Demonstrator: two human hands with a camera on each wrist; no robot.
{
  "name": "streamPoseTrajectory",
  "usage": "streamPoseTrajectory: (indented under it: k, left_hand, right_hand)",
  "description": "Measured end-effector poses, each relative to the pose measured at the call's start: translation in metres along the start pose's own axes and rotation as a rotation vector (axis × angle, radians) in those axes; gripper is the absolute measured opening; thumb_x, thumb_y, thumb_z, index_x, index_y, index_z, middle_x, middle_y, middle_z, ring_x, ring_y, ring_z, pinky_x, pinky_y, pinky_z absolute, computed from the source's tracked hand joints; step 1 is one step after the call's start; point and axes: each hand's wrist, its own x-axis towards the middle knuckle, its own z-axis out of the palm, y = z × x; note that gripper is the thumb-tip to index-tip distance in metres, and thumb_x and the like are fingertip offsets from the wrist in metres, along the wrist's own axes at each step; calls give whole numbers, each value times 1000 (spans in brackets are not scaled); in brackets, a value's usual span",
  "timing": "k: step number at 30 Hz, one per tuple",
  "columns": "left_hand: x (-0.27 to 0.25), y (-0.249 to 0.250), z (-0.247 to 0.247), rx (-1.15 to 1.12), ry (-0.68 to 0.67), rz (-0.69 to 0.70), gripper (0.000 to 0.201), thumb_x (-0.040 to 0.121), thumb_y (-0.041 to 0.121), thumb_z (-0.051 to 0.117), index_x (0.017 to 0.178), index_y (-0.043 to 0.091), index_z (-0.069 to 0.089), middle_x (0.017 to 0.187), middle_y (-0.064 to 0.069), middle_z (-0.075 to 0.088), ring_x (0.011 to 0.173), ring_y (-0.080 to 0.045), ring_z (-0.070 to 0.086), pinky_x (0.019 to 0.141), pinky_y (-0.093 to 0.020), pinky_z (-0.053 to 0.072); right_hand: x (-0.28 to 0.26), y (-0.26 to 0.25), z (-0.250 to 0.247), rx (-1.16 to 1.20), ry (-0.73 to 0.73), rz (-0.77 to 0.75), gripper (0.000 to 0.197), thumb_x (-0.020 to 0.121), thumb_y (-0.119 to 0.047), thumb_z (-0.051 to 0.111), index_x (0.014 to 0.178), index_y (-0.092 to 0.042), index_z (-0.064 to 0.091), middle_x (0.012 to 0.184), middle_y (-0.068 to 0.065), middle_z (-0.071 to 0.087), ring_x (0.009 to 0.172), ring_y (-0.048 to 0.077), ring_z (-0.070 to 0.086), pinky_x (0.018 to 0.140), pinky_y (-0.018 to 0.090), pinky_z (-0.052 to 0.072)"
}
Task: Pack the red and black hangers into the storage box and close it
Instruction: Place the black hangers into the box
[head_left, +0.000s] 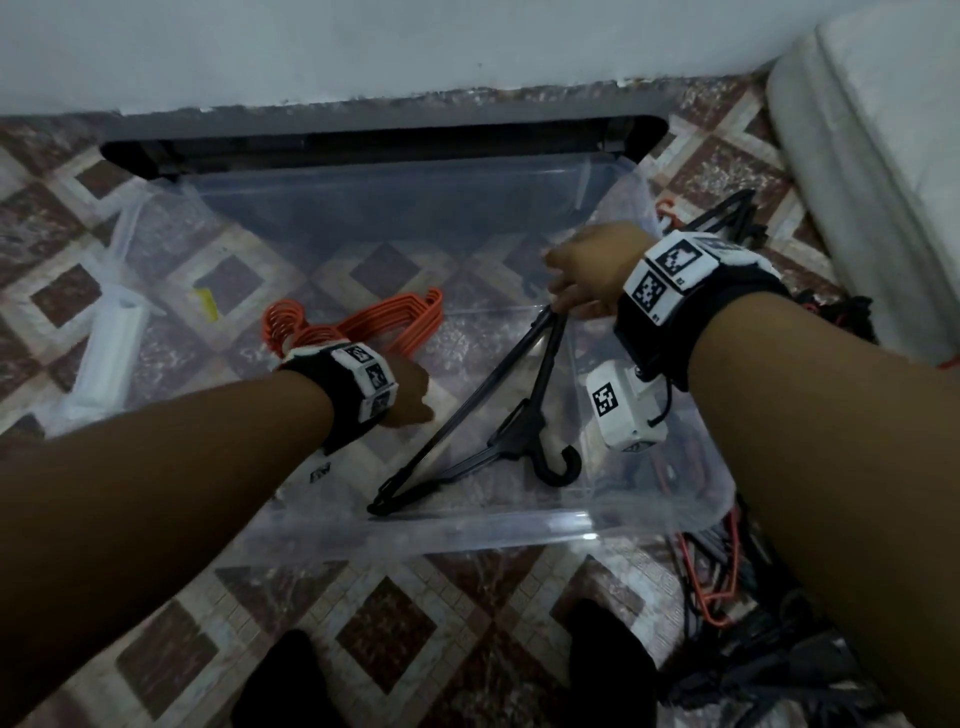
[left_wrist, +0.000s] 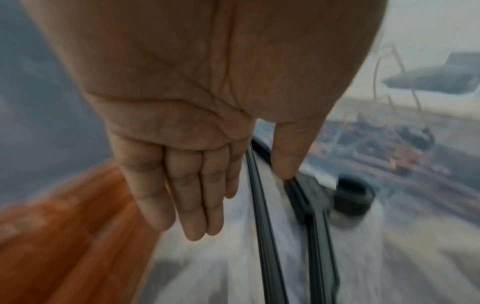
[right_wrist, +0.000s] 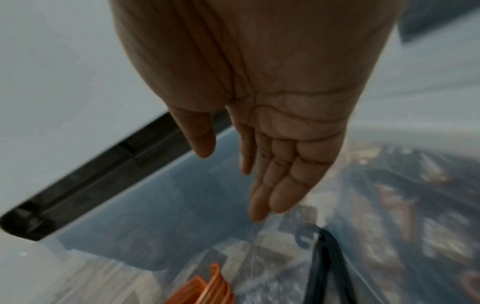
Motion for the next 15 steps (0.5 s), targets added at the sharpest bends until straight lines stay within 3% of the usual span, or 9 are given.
streamPoseTrajectory:
  k: [2, 4, 8, 11, 15]
  left_hand:
    - [-37, -3, -24, -41, 95, 16, 55, 97, 53, 46, 142, 20, 46, 149, -5, 44, 132, -22, 45, 106, -30, 34]
    - [-79, -6, -46, -87, 177, 43, 45, 95, 49, 51, 133, 25, 55, 138, -3, 56, 115, -19, 55, 93, -25, 39]
    - [-164, 7, -77, -100, 253, 116, 36, 93, 48, 56, 125, 31, 59, 128, 0, 61, 105, -17, 56, 89, -24, 38]
    - [-212, 36, -93, -15, 345, 147, 40, 94, 47, 56, 129, 27, 57, 123, -1, 64, 104, -19, 58, 80, -20, 33]
    - [-242, 96, -108, -16, 378, 240, 38, 94, 48, 55, 128, 32, 54, 106, 11, 64, 94, -10, 57, 89, -24, 42]
  right_hand:
    - [-27, -22, -15, -46, 11, -151, 20, 98, -30, 56, 96, -11, 62, 102, 14, 71, 84, 29, 72, 77, 39, 58]
    - [-65, -44, -35, -141, 52, -289, 24, 98, -31, 56, 104, -9, 65, 103, 13, 73, 86, 27, 74, 79, 41, 60]
    - [-152, -56, -99, -341, 136, -451, 20, 96, -34, 57, 101, -18, 68, 98, 2, 75, 81, 18, 74, 74, 36, 60]
    - [-214, -25, -157, -499, 225, -499, 22, 93, -39, 58, 106, -24, 69, 94, -1, 76, 81, 13, 73, 83, 39, 58]
    - [-263, 64, -219, -446, 346, -383, 24, 95, -36, 59, 112, -21, 67, 99, 5, 74, 88, 22, 72, 90, 48, 55]
